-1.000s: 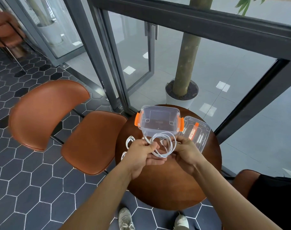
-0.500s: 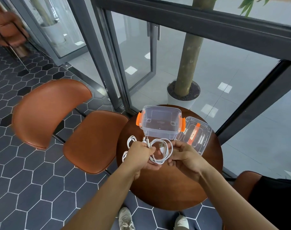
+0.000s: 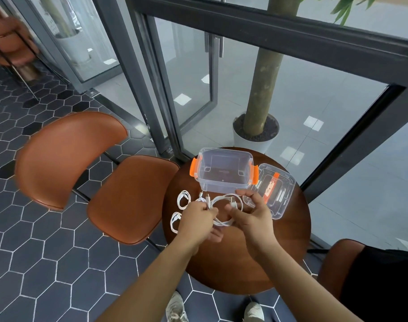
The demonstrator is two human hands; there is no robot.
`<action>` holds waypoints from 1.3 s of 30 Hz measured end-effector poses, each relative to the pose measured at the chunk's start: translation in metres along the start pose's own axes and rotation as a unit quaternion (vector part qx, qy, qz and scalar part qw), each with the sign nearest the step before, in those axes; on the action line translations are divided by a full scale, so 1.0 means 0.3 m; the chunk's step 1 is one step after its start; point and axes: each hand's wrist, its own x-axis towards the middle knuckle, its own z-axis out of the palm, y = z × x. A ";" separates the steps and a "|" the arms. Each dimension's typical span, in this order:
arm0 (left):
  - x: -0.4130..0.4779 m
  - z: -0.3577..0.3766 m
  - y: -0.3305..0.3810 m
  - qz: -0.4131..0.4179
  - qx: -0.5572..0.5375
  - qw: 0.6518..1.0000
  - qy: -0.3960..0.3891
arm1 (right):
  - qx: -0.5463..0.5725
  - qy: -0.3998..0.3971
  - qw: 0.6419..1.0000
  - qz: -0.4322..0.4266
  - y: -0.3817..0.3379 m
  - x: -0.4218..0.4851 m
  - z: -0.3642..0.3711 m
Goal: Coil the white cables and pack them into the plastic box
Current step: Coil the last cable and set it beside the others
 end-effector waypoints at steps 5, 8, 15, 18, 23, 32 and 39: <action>-0.005 0.017 -0.002 0.047 -0.059 0.997 0.026 | -0.110 0.080 0.988 -0.070 0.021 0.020 0.000; -0.012 0.009 -0.023 0.034 -0.127 0.991 -0.011 | -0.076 0.066 0.995 -0.025 0.010 0.032 -0.002; -0.020 -0.050 -0.035 -0.031 -0.254 0.958 -0.129 | 0.037 -0.017 0.998 0.054 -0.024 0.022 -0.026; -0.012 -0.042 -0.030 -0.042 -0.233 0.968 -0.086 | 0.052 -0.016 0.996 0.068 -0.033 0.024 -0.030; 0.004 -0.014 -0.012 0.017 -0.139 0.989 0.038 | 0.134 -0.046 0.984 0.108 -0.029 0.003 -0.011; -0.001 -0.043 -0.045 0.089 -0.028 0.994 0.065 | 0.008 -0.048 0.996 0.072 -0.044 0.017 -0.009; 0.013 -0.054 -0.063 0.130 0.101 0.983 0.080 | -0.019 -0.028 0.998 0.062 -0.033 0.012 0.011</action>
